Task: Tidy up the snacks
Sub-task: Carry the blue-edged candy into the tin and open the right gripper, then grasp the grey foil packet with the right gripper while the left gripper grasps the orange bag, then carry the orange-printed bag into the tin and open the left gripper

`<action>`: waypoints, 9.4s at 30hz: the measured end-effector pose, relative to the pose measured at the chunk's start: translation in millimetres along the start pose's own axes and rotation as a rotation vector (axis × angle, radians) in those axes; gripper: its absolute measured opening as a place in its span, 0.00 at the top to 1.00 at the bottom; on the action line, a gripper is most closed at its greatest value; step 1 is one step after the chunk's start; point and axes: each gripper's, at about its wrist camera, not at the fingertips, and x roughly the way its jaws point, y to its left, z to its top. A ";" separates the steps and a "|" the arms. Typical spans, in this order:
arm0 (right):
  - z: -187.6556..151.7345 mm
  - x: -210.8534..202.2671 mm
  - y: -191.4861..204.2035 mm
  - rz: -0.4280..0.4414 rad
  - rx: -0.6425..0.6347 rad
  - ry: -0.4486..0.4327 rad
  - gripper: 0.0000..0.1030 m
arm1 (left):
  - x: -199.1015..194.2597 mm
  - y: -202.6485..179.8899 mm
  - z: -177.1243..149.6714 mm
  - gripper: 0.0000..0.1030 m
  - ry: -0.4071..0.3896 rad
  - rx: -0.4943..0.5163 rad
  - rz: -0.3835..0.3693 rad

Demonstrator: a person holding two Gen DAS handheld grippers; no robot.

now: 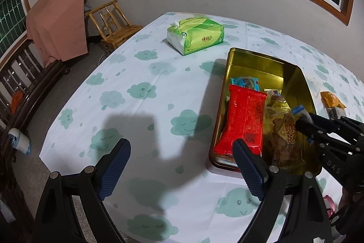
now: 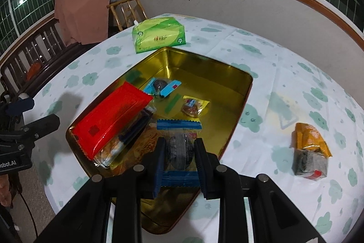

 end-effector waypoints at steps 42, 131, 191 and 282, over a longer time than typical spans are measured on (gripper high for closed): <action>-44.0 -32.3 -159.3 -0.305 0.206 -0.064 0.27 | -0.7 -54.4 15.3 0.13 -0.013 0.095 -0.043; -149.4 -64.3 -324.1 -0.390 0.438 -0.033 0.40 | 90.4 -348.8 42.5 0.81 0.115 0.299 -0.358; -148.1 -63.3 -322.9 -0.401 0.429 -0.025 0.40 | 44.4 -151.3 86.6 0.81 0.122 0.226 -0.224; -148.6 -63.3 -323.2 -0.403 0.426 -0.025 0.40 | -19.0 -160.3 7.9 0.40 -0.036 0.267 -0.040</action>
